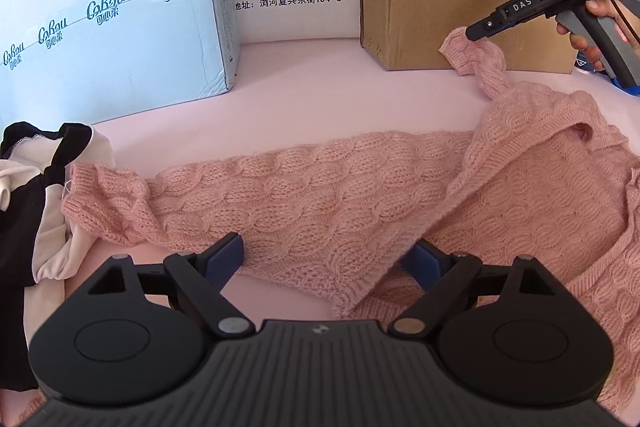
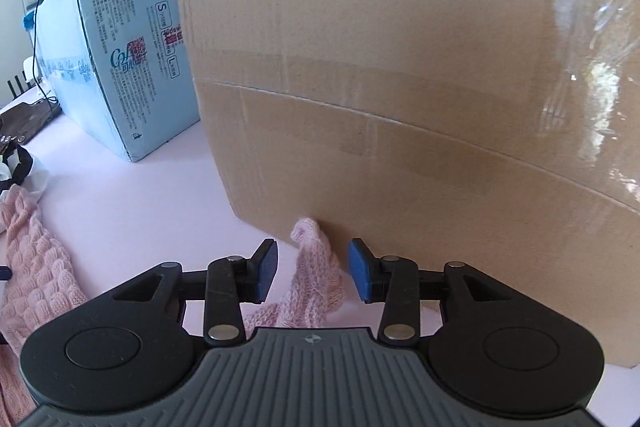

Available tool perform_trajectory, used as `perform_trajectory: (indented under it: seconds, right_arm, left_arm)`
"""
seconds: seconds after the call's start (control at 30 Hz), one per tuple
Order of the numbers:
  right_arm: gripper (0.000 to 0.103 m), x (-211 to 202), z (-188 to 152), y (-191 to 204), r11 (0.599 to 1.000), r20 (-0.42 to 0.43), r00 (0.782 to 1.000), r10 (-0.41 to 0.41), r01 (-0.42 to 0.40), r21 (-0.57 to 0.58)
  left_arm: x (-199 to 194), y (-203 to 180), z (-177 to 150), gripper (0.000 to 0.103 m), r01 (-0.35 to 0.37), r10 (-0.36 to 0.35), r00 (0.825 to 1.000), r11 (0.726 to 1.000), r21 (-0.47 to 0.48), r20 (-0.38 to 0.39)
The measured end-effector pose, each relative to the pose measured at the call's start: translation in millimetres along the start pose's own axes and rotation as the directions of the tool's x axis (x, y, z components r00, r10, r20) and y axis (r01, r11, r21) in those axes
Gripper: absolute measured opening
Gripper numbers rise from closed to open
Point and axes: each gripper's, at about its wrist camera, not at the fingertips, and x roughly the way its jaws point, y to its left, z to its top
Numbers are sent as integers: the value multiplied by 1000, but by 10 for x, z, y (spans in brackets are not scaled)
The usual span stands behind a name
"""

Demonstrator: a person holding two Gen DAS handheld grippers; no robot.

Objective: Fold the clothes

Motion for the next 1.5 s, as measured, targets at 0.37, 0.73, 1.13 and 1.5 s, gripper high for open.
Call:
perform_trajectory:
  seconds: [0.37, 0.73, 1.13, 1.5]
  right_arm:
    - [5, -513, 53, 208, 988, 149, 980, -134, 144, -54]
    - [5, -1231, 177, 626, 882, 303, 844, -442, 471, -25]
    - [5, -1572, -739, 1817, 917, 325, 888, -326, 381, -119]
    - [45, -1282, -1766, 2296, 999, 106, 993, 54, -54, -7]
  left_arm:
    - [0, 20, 15, 85, 6, -6, 1000, 1000, -13, -2]
    - [-32, 93, 44, 85, -25, 26, 1000, 998, -51, 14]
    - [-231, 306, 96, 85, -12, 26, 996, 989, -148, 91]
    - [-189, 292, 67, 85, -29, 42, 994, 991, -130, 102]
